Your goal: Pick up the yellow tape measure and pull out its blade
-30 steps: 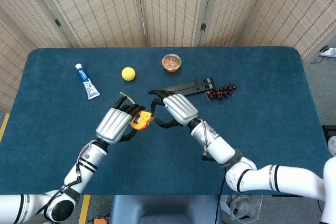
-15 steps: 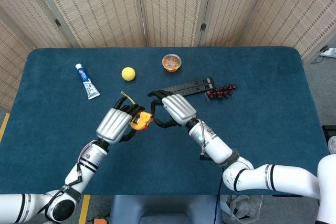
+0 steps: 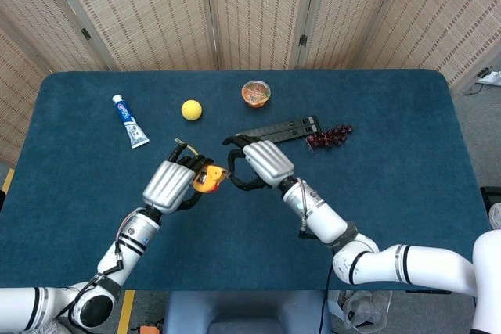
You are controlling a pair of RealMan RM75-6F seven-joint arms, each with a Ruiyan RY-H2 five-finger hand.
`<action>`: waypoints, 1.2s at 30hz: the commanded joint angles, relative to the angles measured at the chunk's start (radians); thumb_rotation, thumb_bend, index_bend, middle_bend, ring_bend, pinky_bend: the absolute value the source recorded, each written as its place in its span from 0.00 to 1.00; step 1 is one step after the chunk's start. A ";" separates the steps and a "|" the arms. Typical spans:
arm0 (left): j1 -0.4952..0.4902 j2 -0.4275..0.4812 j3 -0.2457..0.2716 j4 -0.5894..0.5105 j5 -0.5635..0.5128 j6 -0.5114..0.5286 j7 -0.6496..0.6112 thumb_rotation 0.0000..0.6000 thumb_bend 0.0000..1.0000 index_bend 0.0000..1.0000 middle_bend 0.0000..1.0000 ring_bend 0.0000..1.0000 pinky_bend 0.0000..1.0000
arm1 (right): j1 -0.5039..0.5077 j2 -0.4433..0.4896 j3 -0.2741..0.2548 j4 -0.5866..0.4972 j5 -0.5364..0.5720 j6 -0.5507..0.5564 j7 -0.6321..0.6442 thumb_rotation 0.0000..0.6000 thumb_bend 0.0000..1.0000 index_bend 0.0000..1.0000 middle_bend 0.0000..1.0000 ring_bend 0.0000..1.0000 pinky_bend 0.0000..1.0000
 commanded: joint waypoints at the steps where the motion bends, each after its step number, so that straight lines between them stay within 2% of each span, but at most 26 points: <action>1: 0.000 -0.001 0.002 0.006 -0.001 0.000 0.000 1.00 0.44 0.43 0.41 0.31 0.10 | -0.001 0.002 -0.001 0.000 0.001 0.001 0.001 1.00 0.42 0.62 0.23 0.16 0.19; 9: 0.012 -0.007 0.029 0.074 0.013 -0.003 -0.013 1.00 0.44 0.43 0.41 0.31 0.09 | -0.022 0.035 -0.013 -0.020 -0.008 0.004 0.018 1.00 0.42 0.68 0.24 0.17 0.19; 18: 0.049 -0.015 0.072 0.201 0.072 -0.030 -0.100 1.00 0.44 0.43 0.41 0.30 0.08 | -0.093 0.144 -0.033 -0.103 -0.069 0.013 0.087 1.00 0.42 0.69 0.25 0.17 0.19; 26: 0.087 -0.020 0.094 0.312 0.126 -0.052 -0.197 1.00 0.44 0.43 0.41 0.30 0.08 | -0.193 0.293 -0.053 -0.201 -0.181 0.042 0.199 1.00 0.42 0.69 0.25 0.17 0.19; 36: 0.113 -0.045 0.108 0.376 0.123 -0.067 -0.189 1.00 0.44 0.43 0.41 0.30 0.08 | -0.318 0.442 -0.083 -0.275 -0.350 0.133 0.348 1.00 0.42 0.70 0.25 0.18 0.19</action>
